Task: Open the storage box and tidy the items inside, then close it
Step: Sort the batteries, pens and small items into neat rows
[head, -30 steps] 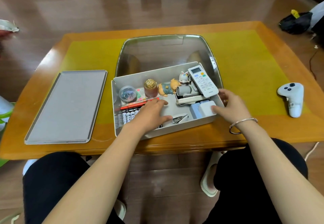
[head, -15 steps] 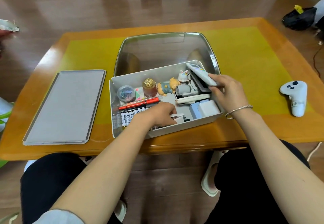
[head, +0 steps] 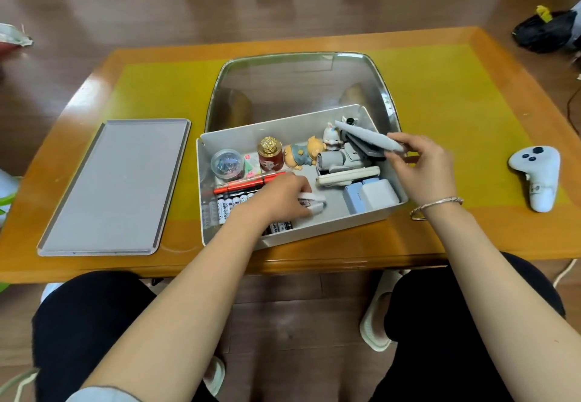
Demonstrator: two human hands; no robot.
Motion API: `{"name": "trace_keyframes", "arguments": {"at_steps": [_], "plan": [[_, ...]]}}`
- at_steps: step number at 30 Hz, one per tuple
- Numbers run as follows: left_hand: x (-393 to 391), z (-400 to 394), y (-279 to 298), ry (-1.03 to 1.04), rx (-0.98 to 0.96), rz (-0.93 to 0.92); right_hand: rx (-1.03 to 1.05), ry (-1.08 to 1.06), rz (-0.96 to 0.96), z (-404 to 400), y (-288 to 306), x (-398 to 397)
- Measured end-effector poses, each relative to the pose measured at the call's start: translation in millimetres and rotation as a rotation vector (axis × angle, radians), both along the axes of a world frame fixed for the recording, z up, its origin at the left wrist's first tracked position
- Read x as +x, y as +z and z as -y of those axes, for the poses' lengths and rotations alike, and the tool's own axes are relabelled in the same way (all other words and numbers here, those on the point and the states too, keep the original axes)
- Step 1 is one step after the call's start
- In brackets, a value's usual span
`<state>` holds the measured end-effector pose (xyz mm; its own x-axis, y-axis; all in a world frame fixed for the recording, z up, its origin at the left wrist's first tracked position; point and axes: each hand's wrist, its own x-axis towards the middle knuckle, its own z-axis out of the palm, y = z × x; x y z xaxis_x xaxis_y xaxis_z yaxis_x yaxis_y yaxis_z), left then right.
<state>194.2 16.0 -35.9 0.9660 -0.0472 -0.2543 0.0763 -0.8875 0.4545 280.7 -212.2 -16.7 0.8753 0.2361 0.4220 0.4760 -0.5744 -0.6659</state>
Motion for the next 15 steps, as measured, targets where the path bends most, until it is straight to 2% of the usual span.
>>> {"name": "trace_keyframes", "arguments": {"at_steps": [6,10,15], "plan": [[1.1,16.0,-6.7,-0.155,0.020,-0.011,-0.199,0.043,-0.040,-0.4,-2.2,0.0],[6.3,15.9,-2.9,-0.244,0.126,-0.012,-0.276,0.046,-0.056,-2.9,0.6,-0.8],[6.2,15.9,-6.5,-0.268,0.174,0.029,-0.440,0.088,-0.128,-2.8,6.6,-2.8]]}}
